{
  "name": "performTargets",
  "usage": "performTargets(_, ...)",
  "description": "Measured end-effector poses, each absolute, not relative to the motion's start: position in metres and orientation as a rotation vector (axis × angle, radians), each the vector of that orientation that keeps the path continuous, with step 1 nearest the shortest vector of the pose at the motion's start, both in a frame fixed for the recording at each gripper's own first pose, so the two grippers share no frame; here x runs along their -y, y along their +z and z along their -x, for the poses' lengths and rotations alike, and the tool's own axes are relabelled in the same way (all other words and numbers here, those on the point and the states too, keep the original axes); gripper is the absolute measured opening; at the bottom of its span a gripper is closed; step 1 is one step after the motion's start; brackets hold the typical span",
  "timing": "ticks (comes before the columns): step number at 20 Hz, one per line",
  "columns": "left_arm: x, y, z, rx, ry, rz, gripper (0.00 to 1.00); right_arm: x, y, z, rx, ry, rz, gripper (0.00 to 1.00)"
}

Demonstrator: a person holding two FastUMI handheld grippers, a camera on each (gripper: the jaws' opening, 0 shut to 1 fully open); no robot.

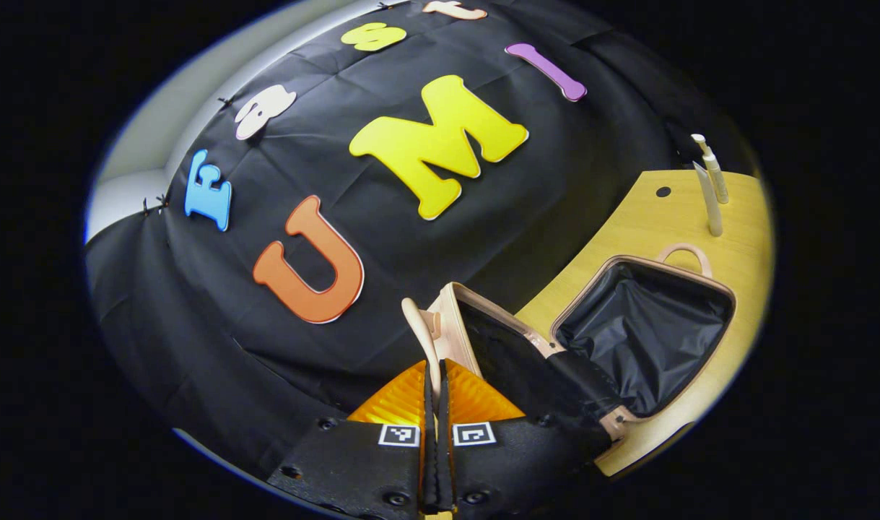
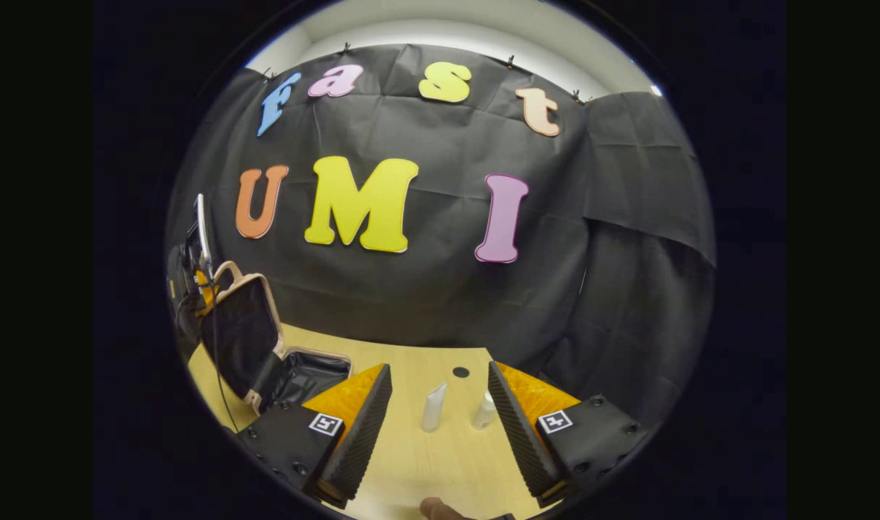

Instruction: First open the suitcase, pack the skin care products into it, and then close the suitcase.

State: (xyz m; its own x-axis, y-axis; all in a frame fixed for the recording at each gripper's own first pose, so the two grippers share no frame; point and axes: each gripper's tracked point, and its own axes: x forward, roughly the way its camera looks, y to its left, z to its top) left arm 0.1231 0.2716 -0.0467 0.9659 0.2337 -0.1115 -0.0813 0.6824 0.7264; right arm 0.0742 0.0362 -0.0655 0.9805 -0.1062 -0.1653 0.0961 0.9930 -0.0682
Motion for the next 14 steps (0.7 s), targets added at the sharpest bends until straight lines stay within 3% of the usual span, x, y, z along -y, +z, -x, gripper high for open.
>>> performTargets(5,-0.332,-0.076,-0.129,-0.197,0.183,-0.769,0.03,-0.061,-0.077,-0.068,-0.207,-0.094,0.093,0.8)
performTargets(14,-0.426,-0.196,-0.142,-0.431,0.143,-0.599,0.03,-0.075,-0.093,-0.058,-0.276,-0.104,0.126,0.8)
